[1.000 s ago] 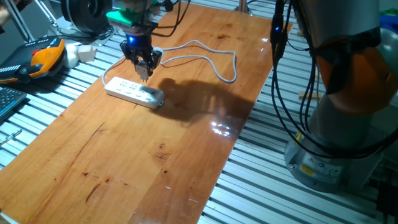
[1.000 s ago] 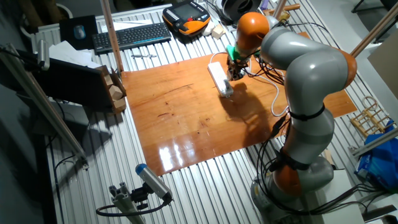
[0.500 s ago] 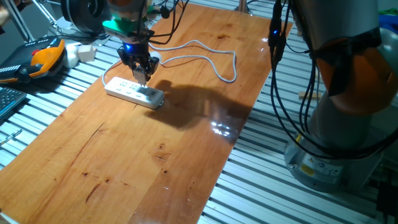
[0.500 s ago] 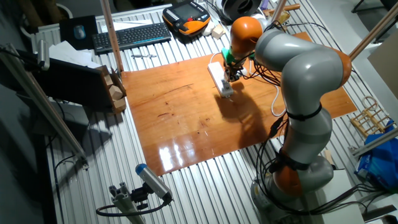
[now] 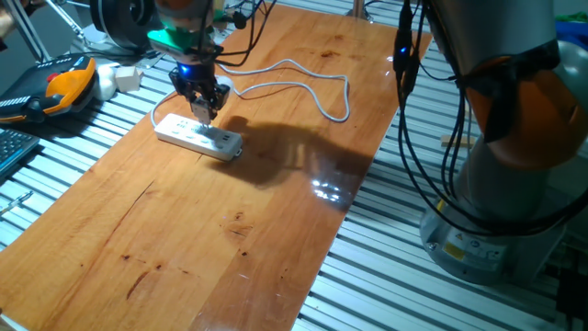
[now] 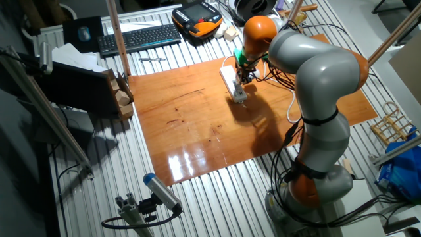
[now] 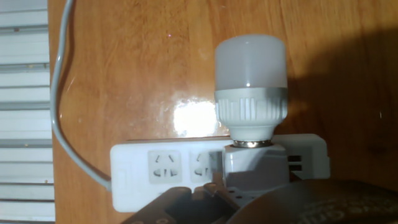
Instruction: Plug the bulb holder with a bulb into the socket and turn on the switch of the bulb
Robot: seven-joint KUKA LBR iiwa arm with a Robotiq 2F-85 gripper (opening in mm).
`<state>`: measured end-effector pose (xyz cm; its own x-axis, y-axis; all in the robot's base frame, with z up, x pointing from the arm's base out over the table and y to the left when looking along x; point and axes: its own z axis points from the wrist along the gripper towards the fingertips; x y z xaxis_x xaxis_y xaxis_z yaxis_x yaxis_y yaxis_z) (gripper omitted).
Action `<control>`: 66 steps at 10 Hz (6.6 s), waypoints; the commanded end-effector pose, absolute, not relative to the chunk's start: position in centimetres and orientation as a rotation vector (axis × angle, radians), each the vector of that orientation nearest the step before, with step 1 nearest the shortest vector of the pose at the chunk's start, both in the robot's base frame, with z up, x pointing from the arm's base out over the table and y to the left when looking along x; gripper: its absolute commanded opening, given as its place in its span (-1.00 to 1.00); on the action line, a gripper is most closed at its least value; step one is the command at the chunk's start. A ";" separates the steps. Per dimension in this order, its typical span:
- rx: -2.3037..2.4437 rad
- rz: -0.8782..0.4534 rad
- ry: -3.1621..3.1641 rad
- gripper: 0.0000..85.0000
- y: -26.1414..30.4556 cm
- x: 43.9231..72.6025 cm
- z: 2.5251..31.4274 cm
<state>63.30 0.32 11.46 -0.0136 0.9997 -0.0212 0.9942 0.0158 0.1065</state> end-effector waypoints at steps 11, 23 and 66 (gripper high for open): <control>2.110 0.022 2.277 -1.00 0.3 63.5 11.4; 2.170 0.037 2.174 -1.00 0.7 67.0 10.4; 2.194 0.009 2.173 -1.00 0.4 67.0 9.0</control>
